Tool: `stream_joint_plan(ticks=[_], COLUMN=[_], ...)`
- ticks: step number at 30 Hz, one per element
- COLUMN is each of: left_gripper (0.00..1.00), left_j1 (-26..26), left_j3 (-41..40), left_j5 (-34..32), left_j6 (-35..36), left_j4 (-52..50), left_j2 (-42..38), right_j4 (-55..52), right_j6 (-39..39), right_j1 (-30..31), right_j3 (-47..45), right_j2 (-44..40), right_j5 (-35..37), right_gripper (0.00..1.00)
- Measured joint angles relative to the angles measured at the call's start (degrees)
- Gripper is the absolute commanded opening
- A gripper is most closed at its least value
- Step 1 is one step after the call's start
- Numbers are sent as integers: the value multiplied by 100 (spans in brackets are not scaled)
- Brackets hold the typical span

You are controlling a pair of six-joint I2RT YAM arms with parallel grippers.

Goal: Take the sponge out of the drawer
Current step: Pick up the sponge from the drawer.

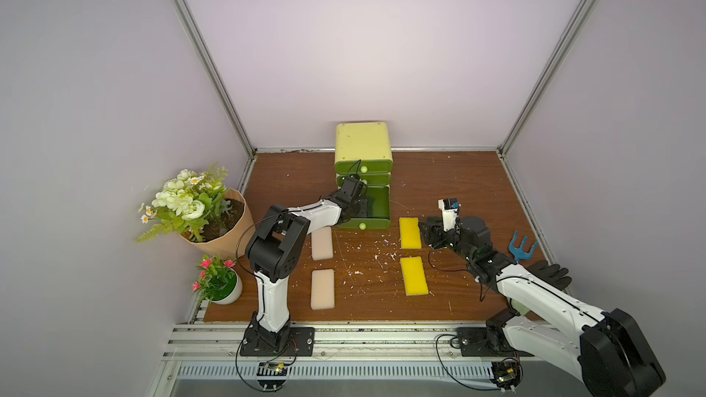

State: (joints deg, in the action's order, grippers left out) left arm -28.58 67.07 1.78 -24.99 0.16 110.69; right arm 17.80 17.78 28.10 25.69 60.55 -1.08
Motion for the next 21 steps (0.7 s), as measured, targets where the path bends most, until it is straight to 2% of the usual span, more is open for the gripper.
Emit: stream_joint_plan(ticks=[13,21], left_gripper=[0,0], left_j1=[0,0], left_j3=[-1165,-2028], left_j5=[136,-17], left_j6=[-267,-374], left_j4=[1222,2162], left_j2=[-1047,-1937], right_j4=[2,7], right_j6=[-2,-2], right_j1=[0,0], right_j3=[0,0], right_j2=[44,44], right_j5=[76,76], right_gripper=[71,71])
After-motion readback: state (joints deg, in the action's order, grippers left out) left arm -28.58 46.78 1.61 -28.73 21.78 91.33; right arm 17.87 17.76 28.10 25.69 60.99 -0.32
